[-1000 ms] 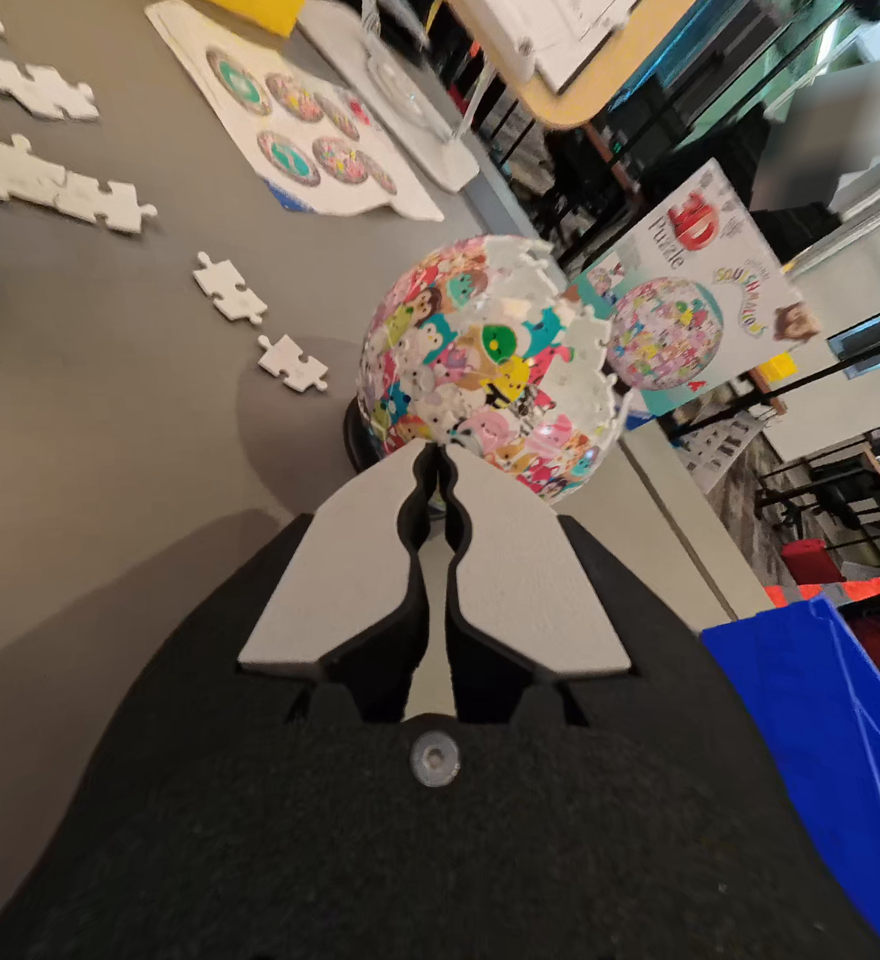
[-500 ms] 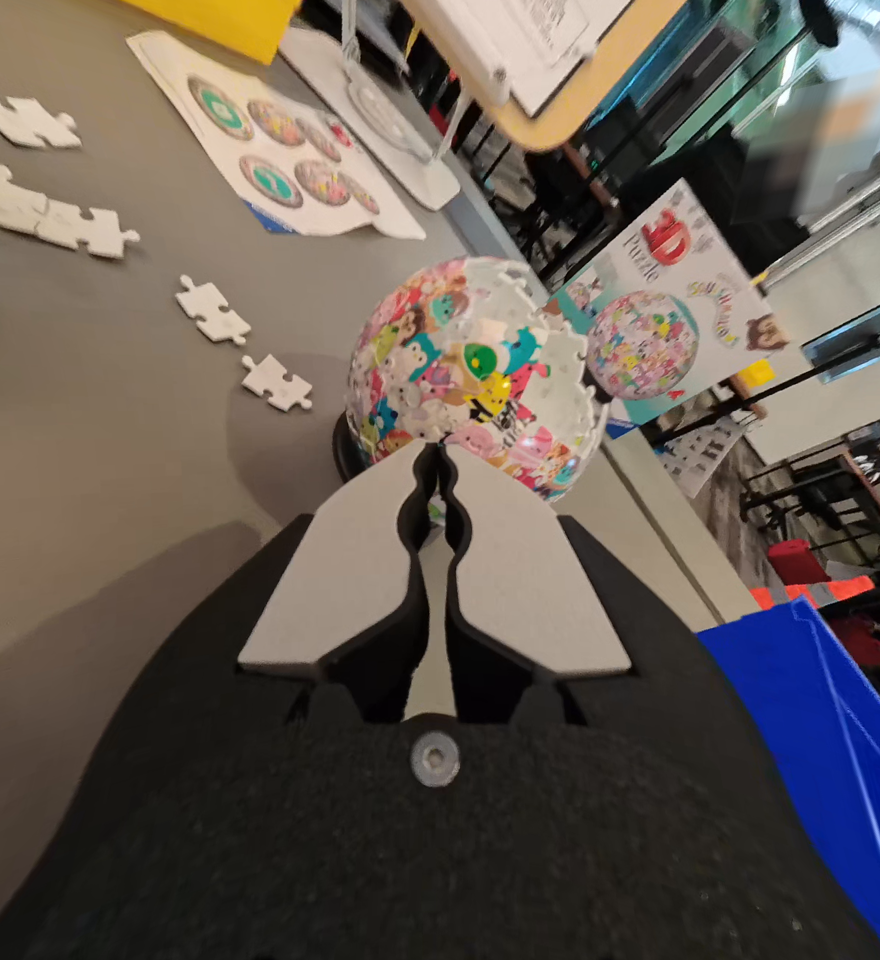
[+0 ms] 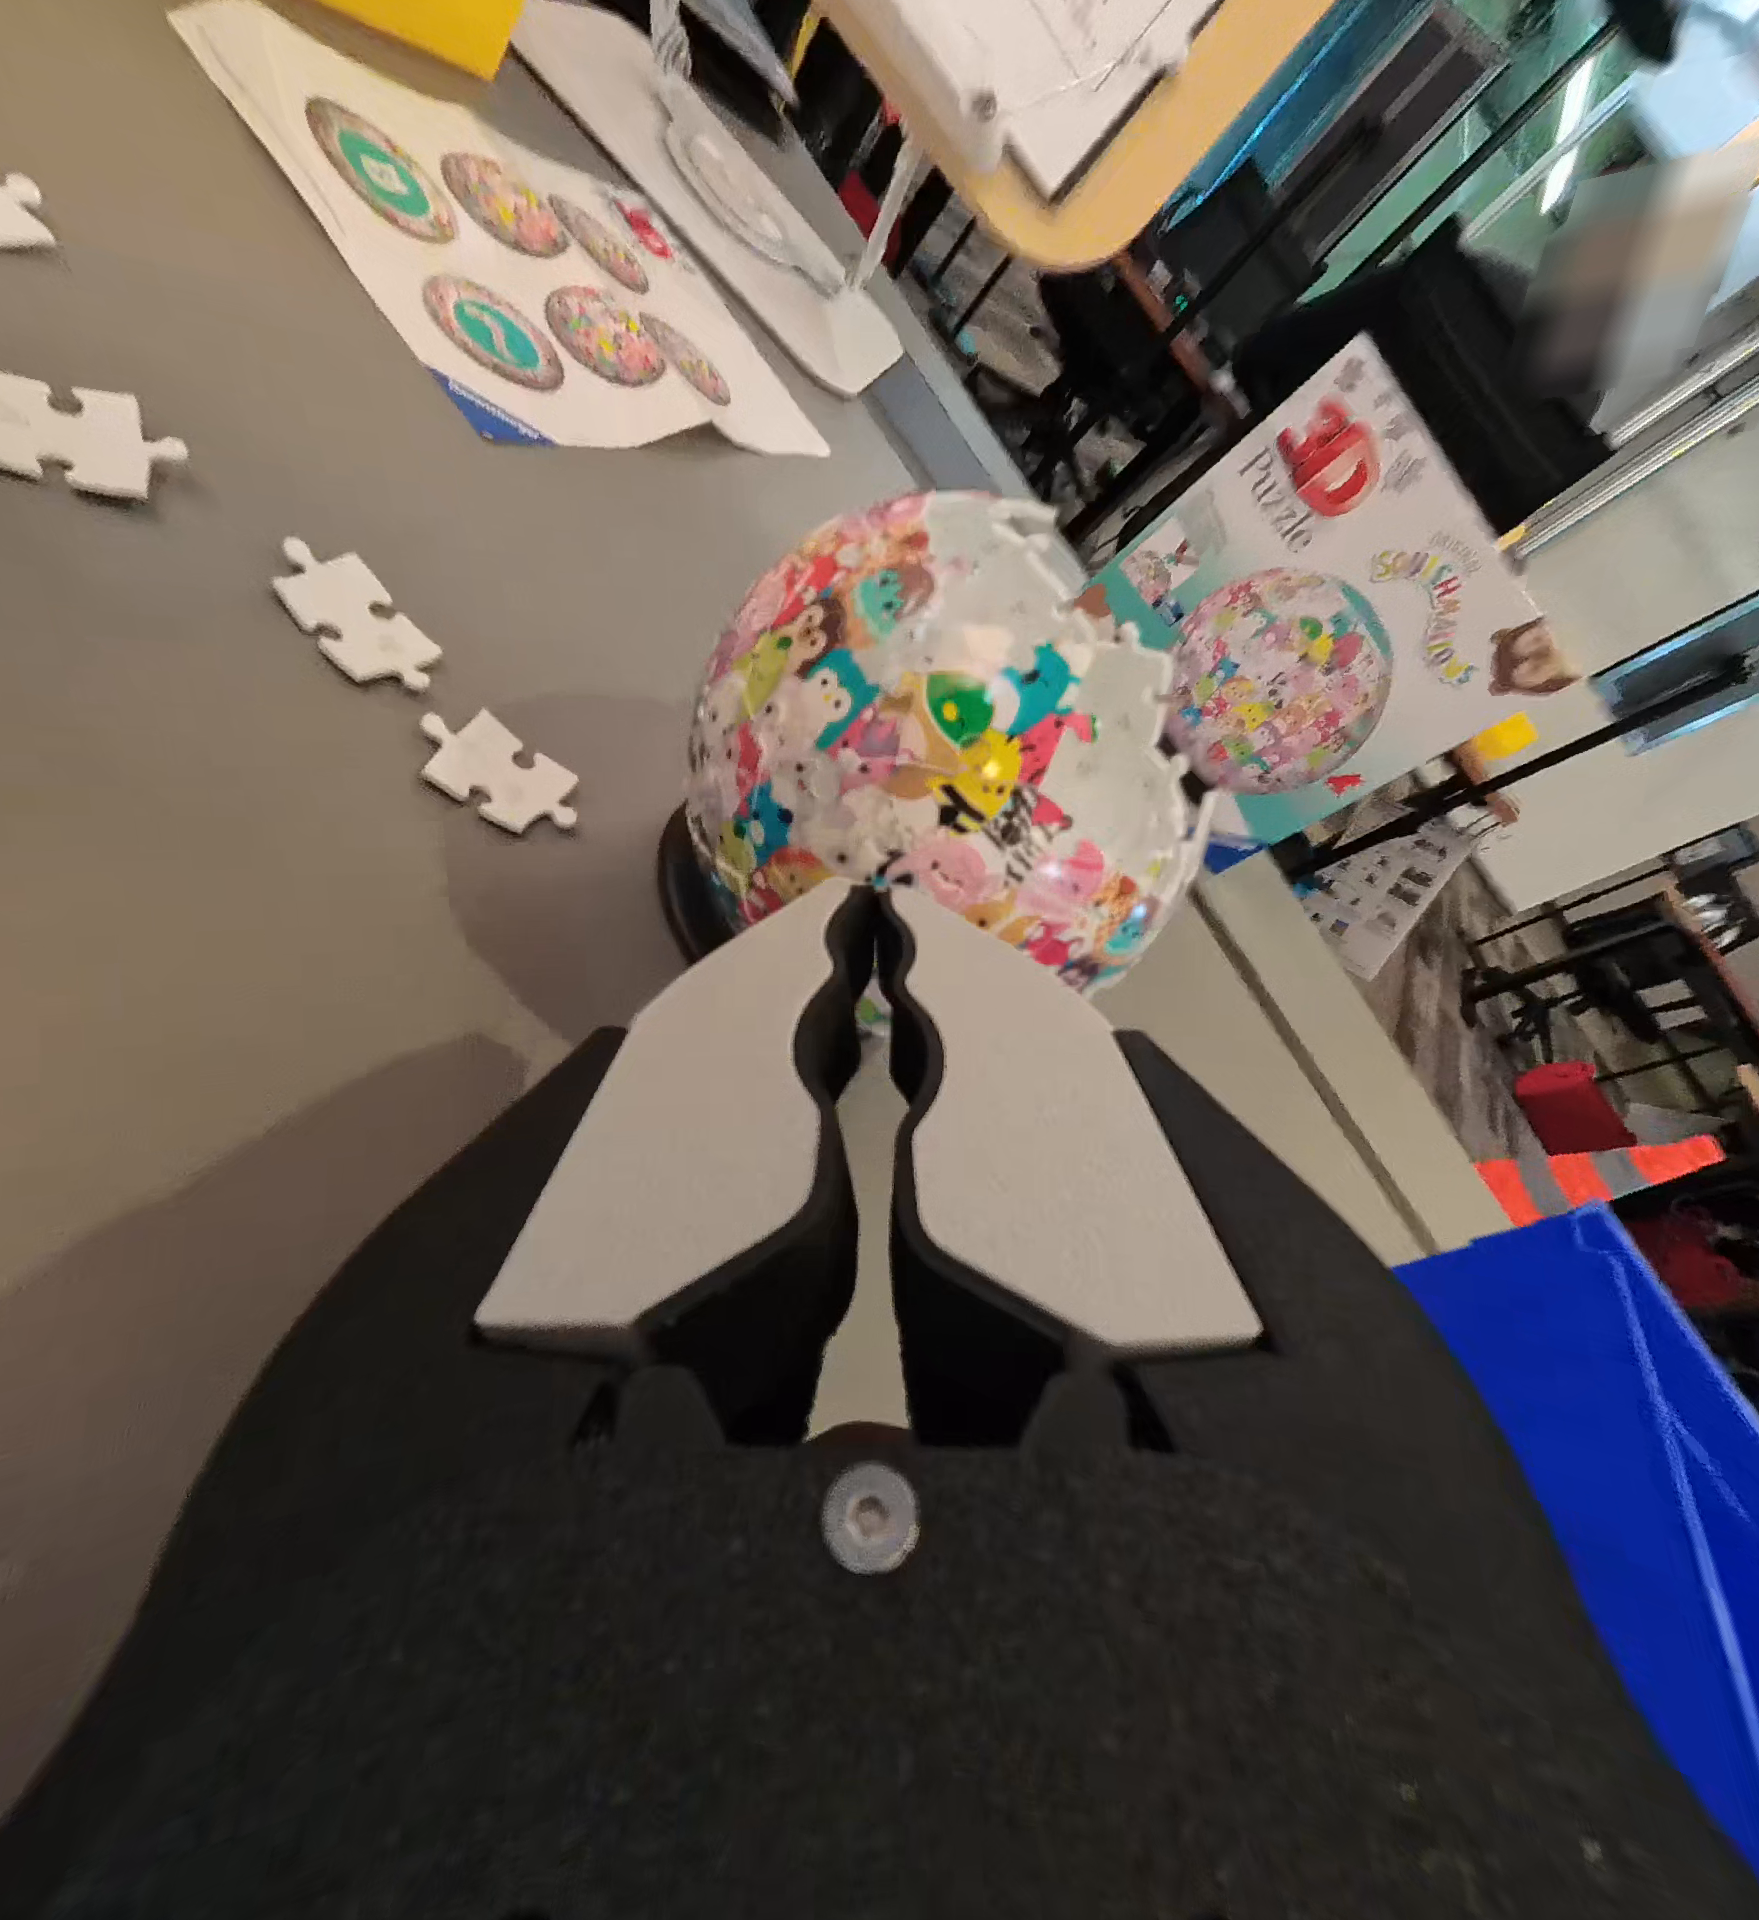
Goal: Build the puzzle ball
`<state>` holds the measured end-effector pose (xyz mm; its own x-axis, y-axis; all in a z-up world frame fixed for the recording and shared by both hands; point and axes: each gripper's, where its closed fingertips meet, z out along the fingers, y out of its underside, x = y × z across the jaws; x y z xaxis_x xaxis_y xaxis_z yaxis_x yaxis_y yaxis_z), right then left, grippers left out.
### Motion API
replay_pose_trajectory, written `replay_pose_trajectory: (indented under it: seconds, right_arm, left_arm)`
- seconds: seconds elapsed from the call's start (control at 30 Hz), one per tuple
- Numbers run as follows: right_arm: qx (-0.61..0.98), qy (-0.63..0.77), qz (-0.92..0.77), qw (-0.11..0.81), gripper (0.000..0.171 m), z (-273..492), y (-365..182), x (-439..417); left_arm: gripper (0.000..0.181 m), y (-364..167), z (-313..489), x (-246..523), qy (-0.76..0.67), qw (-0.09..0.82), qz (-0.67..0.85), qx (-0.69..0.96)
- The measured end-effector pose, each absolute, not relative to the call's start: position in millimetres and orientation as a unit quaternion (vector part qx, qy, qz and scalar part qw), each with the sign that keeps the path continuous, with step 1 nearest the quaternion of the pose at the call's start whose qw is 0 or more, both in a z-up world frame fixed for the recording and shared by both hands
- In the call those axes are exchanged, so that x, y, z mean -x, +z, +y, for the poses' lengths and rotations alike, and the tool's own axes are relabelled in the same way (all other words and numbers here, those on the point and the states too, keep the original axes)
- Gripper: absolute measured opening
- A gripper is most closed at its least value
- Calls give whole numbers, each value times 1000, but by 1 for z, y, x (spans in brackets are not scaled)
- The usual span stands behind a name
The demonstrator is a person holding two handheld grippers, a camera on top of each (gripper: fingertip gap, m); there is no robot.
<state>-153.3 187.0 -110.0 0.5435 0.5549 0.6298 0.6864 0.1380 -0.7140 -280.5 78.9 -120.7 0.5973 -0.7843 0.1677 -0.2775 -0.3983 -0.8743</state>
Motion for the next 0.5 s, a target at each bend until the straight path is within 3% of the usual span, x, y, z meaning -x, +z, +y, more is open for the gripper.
replay_pose_trajectory:
  seconds: [0.5]
  right_arm:
    - [637, -45, -454, 622, 0, 198, -74, 172]
  left_arm:
    - [45, -118, 80, 284, -286, 438, 337, 782]
